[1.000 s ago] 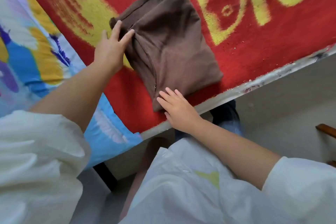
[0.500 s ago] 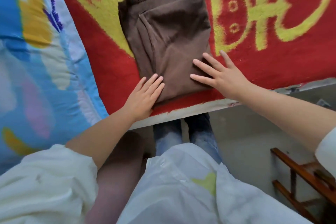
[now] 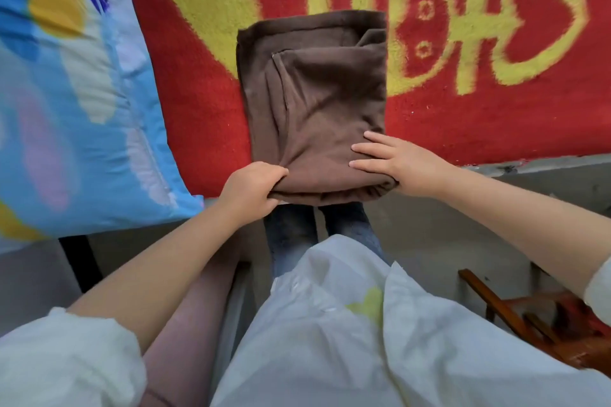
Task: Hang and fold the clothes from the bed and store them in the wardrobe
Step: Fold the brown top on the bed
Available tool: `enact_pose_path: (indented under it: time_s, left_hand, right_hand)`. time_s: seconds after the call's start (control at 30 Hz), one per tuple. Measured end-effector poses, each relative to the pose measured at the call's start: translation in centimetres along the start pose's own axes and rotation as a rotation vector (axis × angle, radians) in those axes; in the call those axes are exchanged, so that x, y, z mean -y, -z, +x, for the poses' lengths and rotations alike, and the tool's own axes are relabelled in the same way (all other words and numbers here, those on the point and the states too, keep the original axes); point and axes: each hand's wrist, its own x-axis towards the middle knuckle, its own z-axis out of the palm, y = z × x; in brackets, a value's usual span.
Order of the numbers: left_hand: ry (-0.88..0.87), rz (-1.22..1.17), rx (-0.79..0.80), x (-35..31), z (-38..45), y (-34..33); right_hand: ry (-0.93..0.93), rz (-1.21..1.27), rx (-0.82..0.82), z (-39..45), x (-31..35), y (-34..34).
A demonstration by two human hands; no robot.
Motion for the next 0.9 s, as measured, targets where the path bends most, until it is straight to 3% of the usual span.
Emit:
enact_pose_path:
  time_s: [0.13,0.2,0.33,0.53,0.63,0.7,0.77,0.83,0.9]
  left_hand:
    - [0.142,-0.292,0.326,-1.2,-1.2,3.9]
    - [0.239,-0.480,0.354,-1.1,0.0,5.9]
    - [0.543,-0.675,0.159,0.6,5.1,7.7]
    - [0.949,-0.851,-0.324,1.2,10.9,6.0]
    - [1.071,-0.948,-0.525,0.7,10.7,4.2]
    - [1.045,-0.971,-0.560,0.0,10.5,3.5]
    - [1.021,-0.957,-0.572,-1.2,9.9,3.1]
    - [1.010,-0.928,-0.552,-2.2,9.3,2.7]
    - [0.986,-0.854,-0.471,-2.5,8.8,2.1]
  right_hand:
    - [-0.064,0.459,0.139,-2.8,2.0,0.5]
    - [-0.243,0.763,0.088,-2.7,1.9,1.3]
    - [-0.726,1.323,-0.116,-0.3,0.3,3.5]
    - [-1.069,1.627,-0.444,2.9,-1.4,3.8]
    - [-1.295,1.515,-0.664,3.9,-1.4,3.1]
    - [-1.346,1.240,-0.879,3.8,-0.6,2.8]
    - [-1.086,0.699,-0.980,3.9,1.5,2.5]
    - [-0.588,0.241,-0.898,4.3,3.3,1.1]
    - [-0.314,-0.006,-0.745,4.9,3.9,-0.9]
